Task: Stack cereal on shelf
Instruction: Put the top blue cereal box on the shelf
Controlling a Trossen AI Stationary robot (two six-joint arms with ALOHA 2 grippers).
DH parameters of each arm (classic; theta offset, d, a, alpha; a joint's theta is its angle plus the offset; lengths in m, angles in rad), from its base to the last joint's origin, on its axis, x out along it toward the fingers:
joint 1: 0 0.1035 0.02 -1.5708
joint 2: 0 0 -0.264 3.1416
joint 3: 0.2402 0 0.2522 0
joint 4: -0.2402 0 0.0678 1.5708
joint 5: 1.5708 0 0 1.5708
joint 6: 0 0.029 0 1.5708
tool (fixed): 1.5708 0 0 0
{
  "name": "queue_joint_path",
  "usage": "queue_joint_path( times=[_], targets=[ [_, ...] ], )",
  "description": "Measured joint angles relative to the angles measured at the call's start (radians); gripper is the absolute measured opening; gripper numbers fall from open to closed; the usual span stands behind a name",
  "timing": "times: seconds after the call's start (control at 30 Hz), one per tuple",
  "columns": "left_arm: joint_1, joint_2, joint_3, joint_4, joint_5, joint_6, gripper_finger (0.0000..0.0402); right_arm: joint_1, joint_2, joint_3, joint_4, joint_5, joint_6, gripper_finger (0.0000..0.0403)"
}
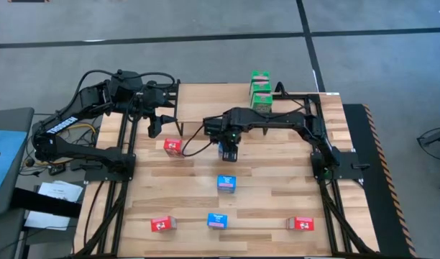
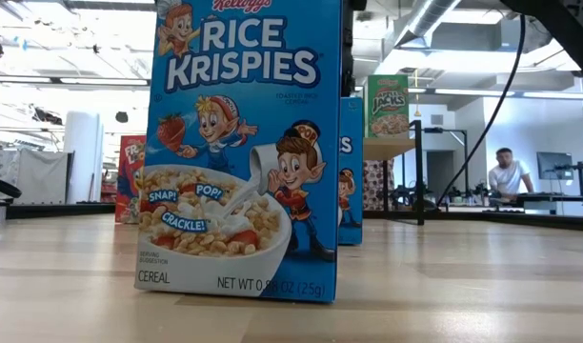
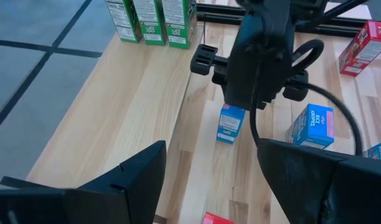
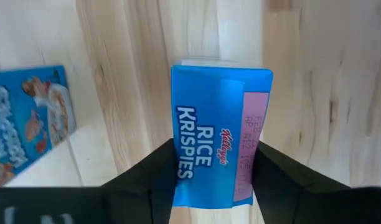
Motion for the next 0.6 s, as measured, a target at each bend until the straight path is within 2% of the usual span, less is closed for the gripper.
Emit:
queue_joint_path(
  times=[0.6],
  targets=[
    [0.0, 0.0, 0.0, 0.0, 0.0, -0.002, 0.0242, 0.001, -0.001, 0.239, -0.15, 0.001, 0.0, 0.0198]
  ],
)
